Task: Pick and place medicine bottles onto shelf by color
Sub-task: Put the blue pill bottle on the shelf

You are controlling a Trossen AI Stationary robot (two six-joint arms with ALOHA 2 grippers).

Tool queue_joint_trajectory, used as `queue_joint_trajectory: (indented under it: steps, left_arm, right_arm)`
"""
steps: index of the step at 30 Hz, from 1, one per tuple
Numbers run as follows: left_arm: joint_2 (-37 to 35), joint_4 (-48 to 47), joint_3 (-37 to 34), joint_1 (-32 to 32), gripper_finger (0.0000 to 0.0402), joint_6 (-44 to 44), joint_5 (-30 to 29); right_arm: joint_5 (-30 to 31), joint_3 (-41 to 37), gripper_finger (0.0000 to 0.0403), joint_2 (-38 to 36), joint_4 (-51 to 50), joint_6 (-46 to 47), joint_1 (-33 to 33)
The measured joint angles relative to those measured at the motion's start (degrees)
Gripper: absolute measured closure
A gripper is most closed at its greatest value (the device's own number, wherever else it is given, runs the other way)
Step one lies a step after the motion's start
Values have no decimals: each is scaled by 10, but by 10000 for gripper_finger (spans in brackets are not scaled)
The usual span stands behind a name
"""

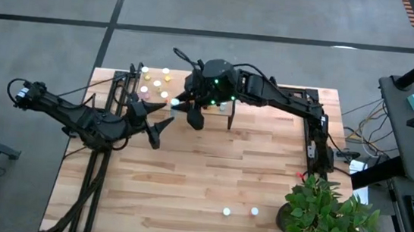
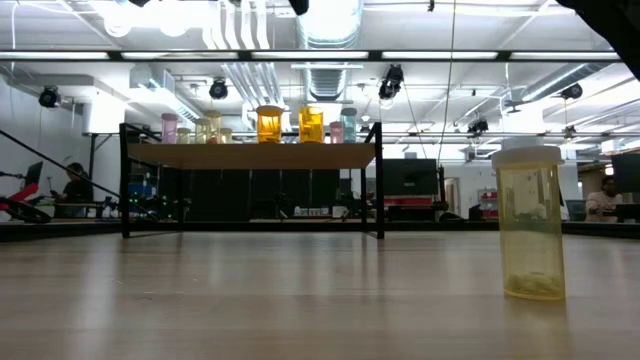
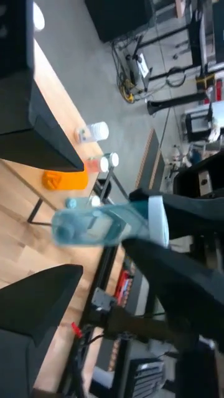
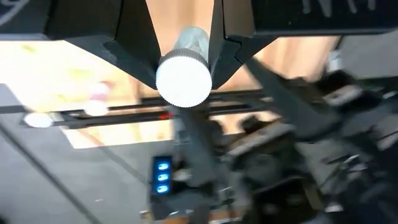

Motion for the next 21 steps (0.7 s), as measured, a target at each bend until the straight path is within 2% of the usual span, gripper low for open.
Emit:
queue_joint_trajectory:
  steps: [11,21]
  left_arm:
    - [-55,24,0,0,162,-16,-12]
    - [-69,53,0,0,161,-16,-11]
  right_arm:
    - [123,-3,296,4,13,-27,-69]
    - [125,-5,296,71,49,-1,-107]
